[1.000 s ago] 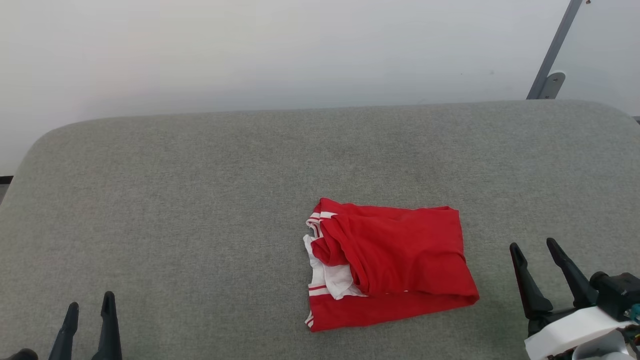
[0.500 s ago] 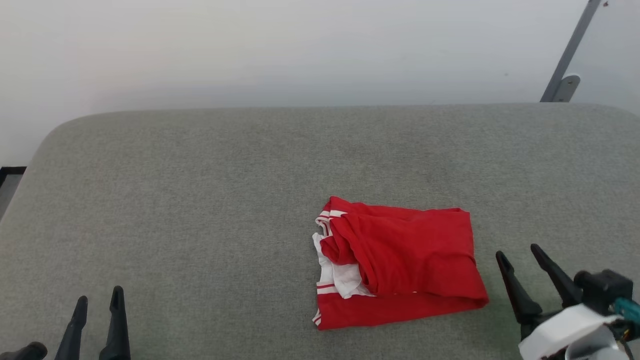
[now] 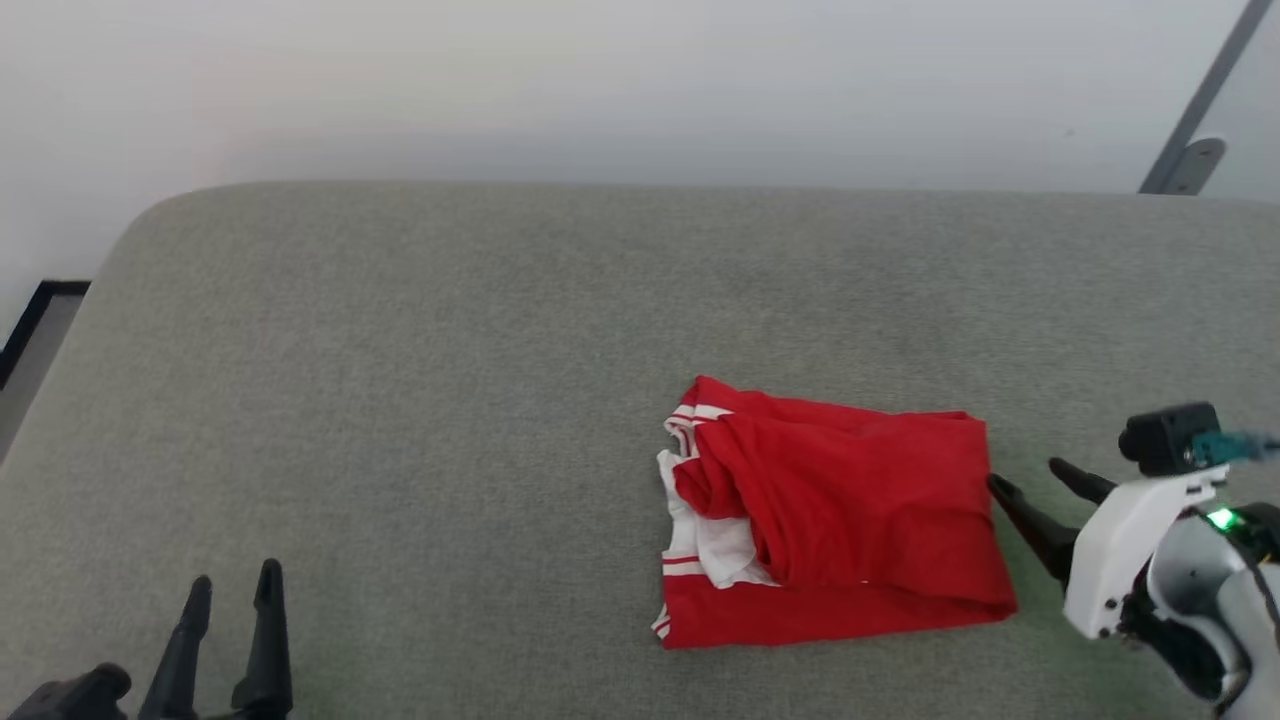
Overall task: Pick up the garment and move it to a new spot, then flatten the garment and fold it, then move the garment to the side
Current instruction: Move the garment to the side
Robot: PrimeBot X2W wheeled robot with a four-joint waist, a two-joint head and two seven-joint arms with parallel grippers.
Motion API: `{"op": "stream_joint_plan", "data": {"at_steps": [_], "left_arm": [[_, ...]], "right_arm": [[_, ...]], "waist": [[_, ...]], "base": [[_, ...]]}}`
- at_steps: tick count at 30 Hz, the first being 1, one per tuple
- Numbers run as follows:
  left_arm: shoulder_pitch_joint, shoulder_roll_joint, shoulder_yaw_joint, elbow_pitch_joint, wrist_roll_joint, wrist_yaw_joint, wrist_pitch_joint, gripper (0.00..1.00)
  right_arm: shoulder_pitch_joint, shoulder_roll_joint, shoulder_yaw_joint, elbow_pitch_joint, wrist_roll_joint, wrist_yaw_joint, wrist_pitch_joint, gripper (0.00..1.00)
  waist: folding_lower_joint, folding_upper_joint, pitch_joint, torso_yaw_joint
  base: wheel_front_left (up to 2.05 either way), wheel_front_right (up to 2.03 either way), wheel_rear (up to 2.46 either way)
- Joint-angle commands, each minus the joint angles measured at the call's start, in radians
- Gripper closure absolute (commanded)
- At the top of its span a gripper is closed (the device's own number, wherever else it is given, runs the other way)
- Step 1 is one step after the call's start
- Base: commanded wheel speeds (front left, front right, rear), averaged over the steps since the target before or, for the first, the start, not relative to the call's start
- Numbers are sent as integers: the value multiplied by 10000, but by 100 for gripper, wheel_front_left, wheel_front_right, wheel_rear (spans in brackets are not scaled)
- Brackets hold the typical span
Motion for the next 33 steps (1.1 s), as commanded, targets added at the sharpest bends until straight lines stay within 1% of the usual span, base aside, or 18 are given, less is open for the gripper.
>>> {"op": "stream_joint_plan", "data": {"at_steps": [1,6,7,8,11,13,17,20,21,22,23,28,33], "left_arm": [[-203,-3,-59,40,3,-34,-48,0],[-423,5,-282,62,-87,-34,-47,0],[-460,8,-322,66,-106,-34,-47,0],[-460,8,-322,66,-106,-34,-47,0],[-629,7,-416,85,-172,-34,-48,0],[-744,-3,-457,108,-222,-34,-47,0],[-1020,-51,-567,139,-301,-34,-47,0],[-1242,-47,-704,174,-352,-34,-47,0],[-1319,-53,-763,182,-389,-34,-47,0],[-1386,-46,-783,200,-407,-34,-47,0],[-1452,-37,-802,207,-434,-34,-47,0],[-1726,-35,-717,209,-490,-34,-48,0],[-2079,-43,-500,93,-563,-34,-48,0]], "right_arm": [[-236,-153,137,19,175,-2,525,0],[-763,-595,406,18,714,-4,2709,0],[-866,-610,407,24,823,-2,3106,0],[-866,-610,407,24,823,-2,3106,0],[-1158,-563,522,109,965,-2,4259,0],[-1362,-333,595,371,1038,-2,4988,0],[-1890,318,1029,1010,812,-1,5926,0],[-2114,946,1314,1542,871,2,6428,0],[-2181,1071,1384,1639,893,13,6529,18],[-2254,1137,1436,1753,854,21,6612,60],[-2317,1170,1504,1814,842,22,6716,100],[-2845,878,1473,1597,754,-2,6567,100],[-3433,248,1340,1190,645,-18,6510,100]], "waist": [[0,0,145,161],[0,0,465,434],[0,0,532,483],[0,0,532,483],[0,0,734,593],[0,0,872,630],[0,0,1138,682],[0,0,1271,757],[0,0,1314,787],[0,0,1347,809],[0,0,1376,818],[0,0,1598,685],[0,0,1835,393]], "base": [[0,0,0],[0,0,0],[0,0,0],[0,0,0],[0,0,0],[0,0,0],[0,0,0],[0,0,0],[0,0,0],[0,0,0],[0,0,0],[0,0,0],[0,0,0]]}}
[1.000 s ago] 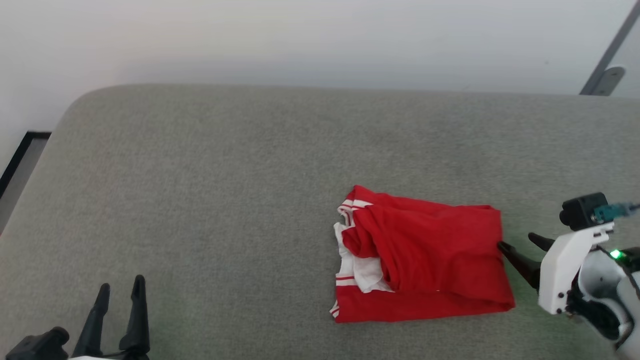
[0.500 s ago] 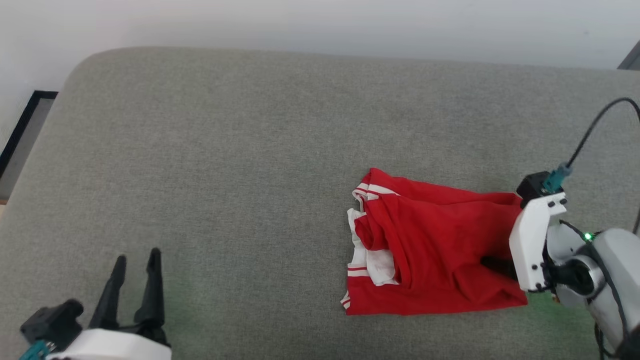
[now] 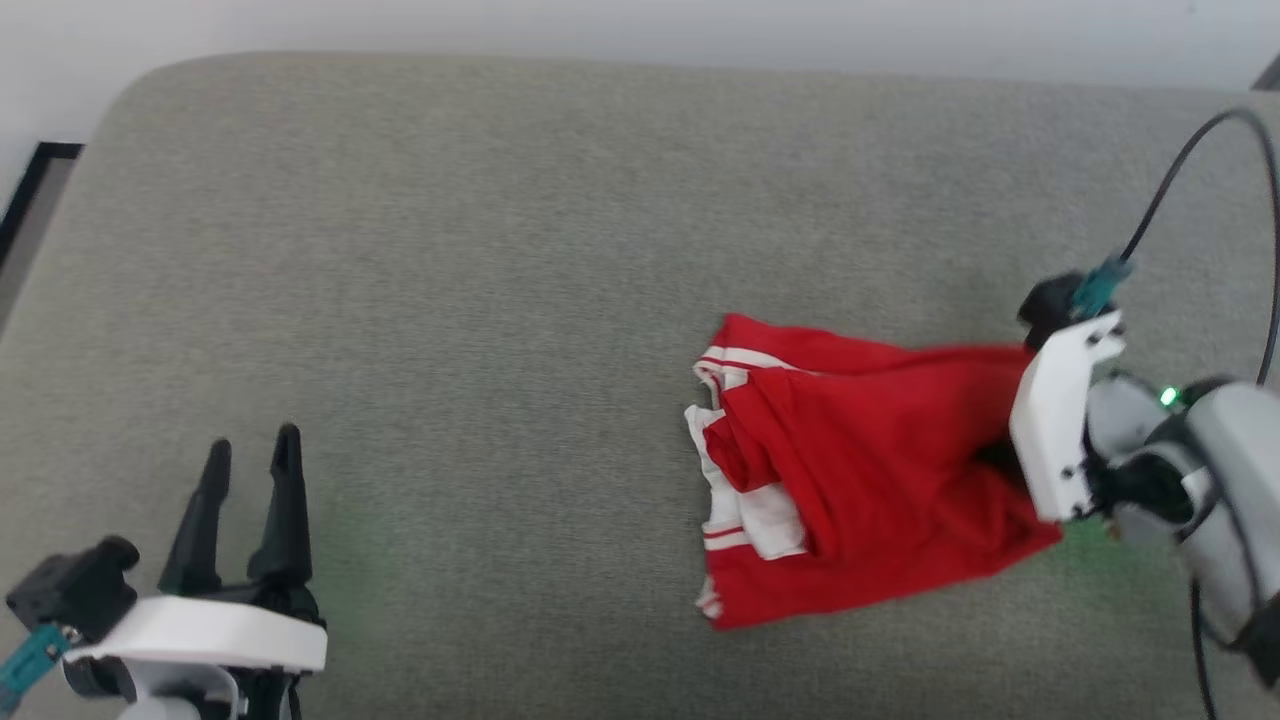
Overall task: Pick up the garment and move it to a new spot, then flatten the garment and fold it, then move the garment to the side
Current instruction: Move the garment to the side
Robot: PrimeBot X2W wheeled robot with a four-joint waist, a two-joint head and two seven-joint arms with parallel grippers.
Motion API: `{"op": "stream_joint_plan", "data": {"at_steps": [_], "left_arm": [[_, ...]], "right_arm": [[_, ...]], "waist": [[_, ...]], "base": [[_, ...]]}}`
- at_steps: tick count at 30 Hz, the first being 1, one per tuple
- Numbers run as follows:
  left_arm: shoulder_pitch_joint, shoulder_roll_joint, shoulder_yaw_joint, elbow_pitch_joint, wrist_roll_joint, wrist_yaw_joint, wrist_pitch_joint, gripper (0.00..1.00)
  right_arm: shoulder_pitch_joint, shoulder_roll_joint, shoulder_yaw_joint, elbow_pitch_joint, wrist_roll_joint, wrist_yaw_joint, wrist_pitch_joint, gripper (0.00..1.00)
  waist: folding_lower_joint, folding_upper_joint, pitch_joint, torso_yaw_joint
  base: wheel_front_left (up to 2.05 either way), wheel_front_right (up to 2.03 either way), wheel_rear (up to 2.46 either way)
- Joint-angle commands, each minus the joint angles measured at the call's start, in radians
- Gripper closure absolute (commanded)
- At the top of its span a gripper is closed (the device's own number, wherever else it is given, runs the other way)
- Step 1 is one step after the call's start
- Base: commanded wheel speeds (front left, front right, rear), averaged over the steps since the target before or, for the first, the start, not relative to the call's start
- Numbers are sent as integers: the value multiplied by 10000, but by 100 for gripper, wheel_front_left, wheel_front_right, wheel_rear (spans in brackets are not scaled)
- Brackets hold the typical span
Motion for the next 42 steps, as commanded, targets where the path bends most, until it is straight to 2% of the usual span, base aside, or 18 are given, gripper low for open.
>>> {"op": "stream_joint_plan", "data": {"at_steps": [1,8,18,28,35,42], "left_arm": [[-270,56,-10,-94,-47,-34,-47,0],[-880,393,-478,-437,161,-34,-47,0],[-1956,963,-1517,-670,387,-34,-47,0],[-3066,1273,-2684,-683,422,-34,-49,0],[-3950,1563,-3522,-654,311,-34,-47,0],[-4708,1748,-4103,-579,194,-34,-47,0]], "right_arm": [[-209,-306,-77,-36,-117,-35,-119,100],[-822,-1050,-362,-198,-371,-23,-452,100],[-1669,-2113,-1037,383,-1120,-23,-1574,100],[-2454,-2550,-1365,1054,-2075,-23,-2866,100],[-3082,-2709,-1583,1865,-3340,-23,-3972,100],[-3631,-2770,-2179,3078,-5244,-23,-5192,100]], "waist": [[0,0,149,-186],[0,0,423,-741],[0,0,901,-1828],[0,0,1510,-2670],[0,0,2098,-3138],[0,0,2683,-3256]], "base": [[0,0,0],[0,0,0],[0,0,0],[0,0,0],[0,0,0],[0,0,0]]}}
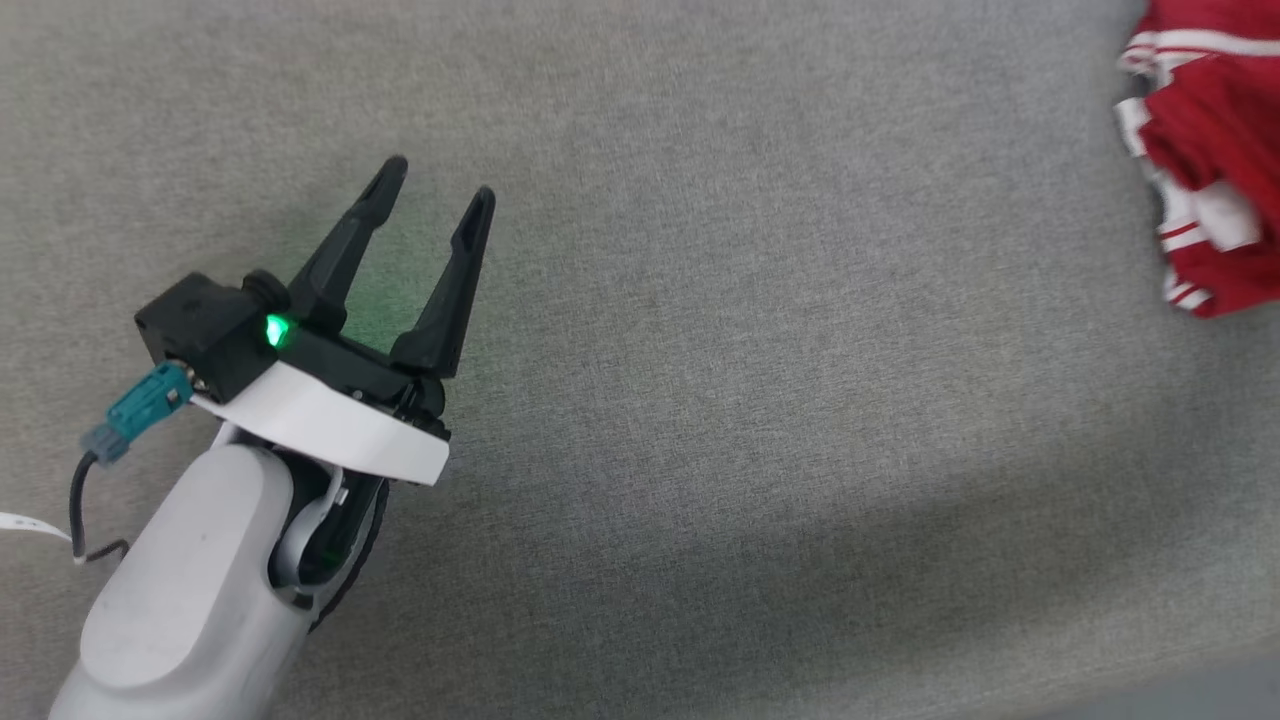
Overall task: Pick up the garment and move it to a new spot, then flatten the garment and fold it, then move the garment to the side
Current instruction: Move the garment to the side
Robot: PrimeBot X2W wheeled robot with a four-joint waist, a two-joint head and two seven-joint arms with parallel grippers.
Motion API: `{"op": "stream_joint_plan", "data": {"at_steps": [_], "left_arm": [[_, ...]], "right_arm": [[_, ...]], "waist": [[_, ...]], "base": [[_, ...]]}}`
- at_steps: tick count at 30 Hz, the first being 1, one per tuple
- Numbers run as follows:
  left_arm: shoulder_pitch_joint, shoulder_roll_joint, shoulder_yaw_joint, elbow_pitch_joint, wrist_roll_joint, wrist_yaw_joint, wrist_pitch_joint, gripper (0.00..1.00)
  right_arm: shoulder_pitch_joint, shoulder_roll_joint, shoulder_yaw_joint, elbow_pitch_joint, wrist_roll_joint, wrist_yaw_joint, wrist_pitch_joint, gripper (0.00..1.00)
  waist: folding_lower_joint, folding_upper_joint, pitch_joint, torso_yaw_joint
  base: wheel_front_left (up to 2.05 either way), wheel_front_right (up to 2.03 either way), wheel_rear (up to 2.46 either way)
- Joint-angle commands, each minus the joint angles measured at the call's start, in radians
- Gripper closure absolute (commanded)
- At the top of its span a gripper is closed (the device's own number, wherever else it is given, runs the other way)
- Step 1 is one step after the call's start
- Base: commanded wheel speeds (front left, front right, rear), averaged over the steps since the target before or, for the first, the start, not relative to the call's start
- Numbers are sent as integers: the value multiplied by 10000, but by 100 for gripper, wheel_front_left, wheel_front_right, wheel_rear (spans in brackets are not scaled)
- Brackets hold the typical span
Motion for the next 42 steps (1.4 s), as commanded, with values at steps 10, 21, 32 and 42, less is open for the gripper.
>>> {"op": "stream_joint_plan", "data": {"at_steps": [10,21,32,42], "left_arm": [[-637,186,-382,101,-264,-34,-47,0],[-269,219,267,44,-410,-34,-47,0],[598,106,1409,180,-573,-35,-47,0],[1502,-258,2435,208,-119,-35,-47,0]], "right_arm": [[-407,1002,-1685,1814,-2041,-7,-1153,100],[-728,1604,-2882,2592,-2835,-7,-1862,0],[-738,2071,-2975,2386,-2422,-7,-2651,0],[-197,2783,-2253,1759,-1563,-7,-3177,0]], "waist": [[0,0,608,224],[0,0,320,319],[0,0,-597,444],[0,0,-1408,760]], "base": [[0,0,0],[0,0,0],[0,0,0],[0,0,0]]}}
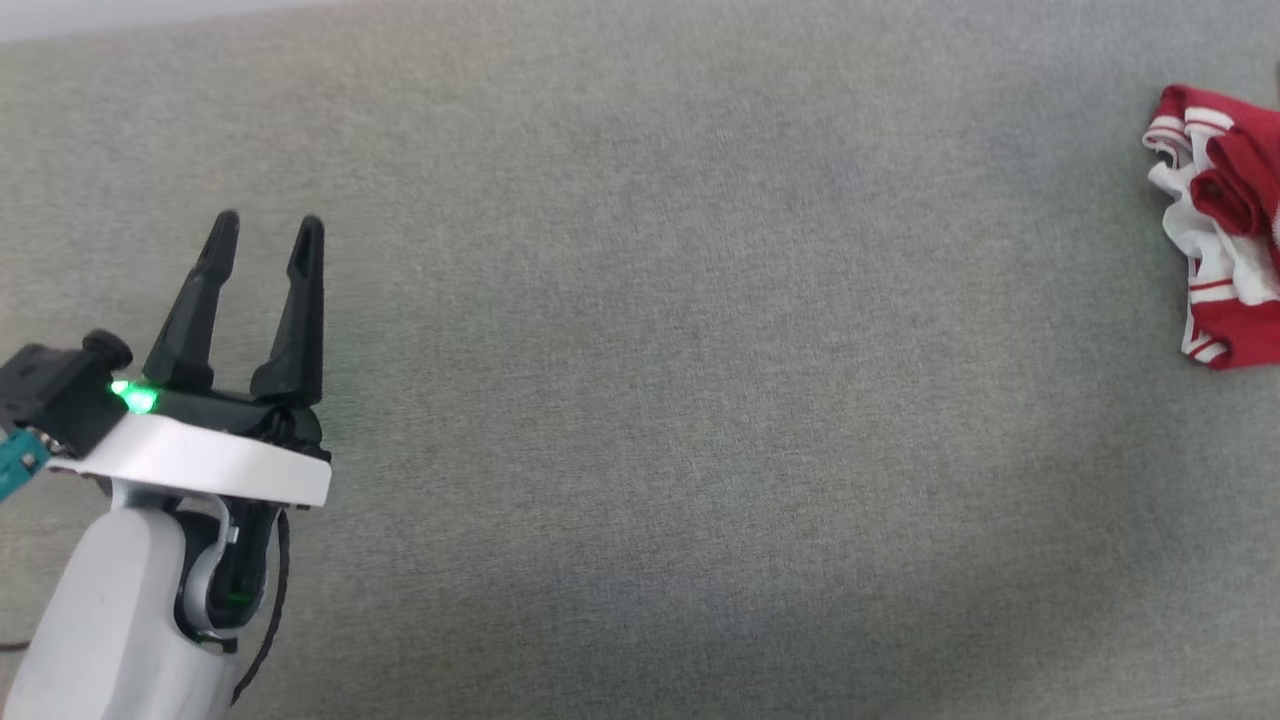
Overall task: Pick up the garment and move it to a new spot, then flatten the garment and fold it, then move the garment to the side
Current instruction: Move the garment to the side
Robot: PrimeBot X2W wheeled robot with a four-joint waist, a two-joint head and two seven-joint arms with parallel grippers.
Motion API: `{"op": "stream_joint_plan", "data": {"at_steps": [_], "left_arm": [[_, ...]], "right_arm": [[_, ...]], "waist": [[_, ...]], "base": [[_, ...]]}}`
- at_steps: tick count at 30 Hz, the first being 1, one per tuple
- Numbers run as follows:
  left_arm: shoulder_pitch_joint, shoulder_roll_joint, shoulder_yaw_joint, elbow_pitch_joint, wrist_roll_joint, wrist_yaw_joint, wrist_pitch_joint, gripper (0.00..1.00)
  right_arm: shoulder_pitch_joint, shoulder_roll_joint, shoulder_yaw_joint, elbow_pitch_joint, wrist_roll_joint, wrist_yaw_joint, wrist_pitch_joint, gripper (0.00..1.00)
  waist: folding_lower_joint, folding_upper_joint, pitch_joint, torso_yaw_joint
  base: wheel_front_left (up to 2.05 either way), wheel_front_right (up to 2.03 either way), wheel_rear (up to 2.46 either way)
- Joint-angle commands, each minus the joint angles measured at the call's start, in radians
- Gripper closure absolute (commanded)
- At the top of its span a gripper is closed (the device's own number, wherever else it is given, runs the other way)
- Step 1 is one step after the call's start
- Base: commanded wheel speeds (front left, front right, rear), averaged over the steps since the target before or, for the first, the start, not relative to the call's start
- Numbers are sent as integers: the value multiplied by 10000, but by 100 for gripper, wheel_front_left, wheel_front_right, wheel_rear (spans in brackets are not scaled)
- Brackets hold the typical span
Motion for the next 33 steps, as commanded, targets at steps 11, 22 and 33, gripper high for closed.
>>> {"op": "stream_joint_plan", "data": {"at_steps": [11,22,33], "left_arm": [[1180,-584,1179,212,1004,-35,-47,0],[2424,-1178,2276,-50,1749,-35,-47,0],[3422,-1649,2736,-303,2102,-35,-47,0]], "right_arm": [[1594,808,835,-1361,1323,-6,-1426,0],[3644,1302,1250,-2757,1542,-6,-2846,0],[5833,1743,558,-4542,1181,-6,-2974,0]], "waist": [[0,0,-1025,400],[0,0,-1794,631],[0,0,-2416,838]], "base": [[0,0,0],[0,0,0],[0,0,0]]}}
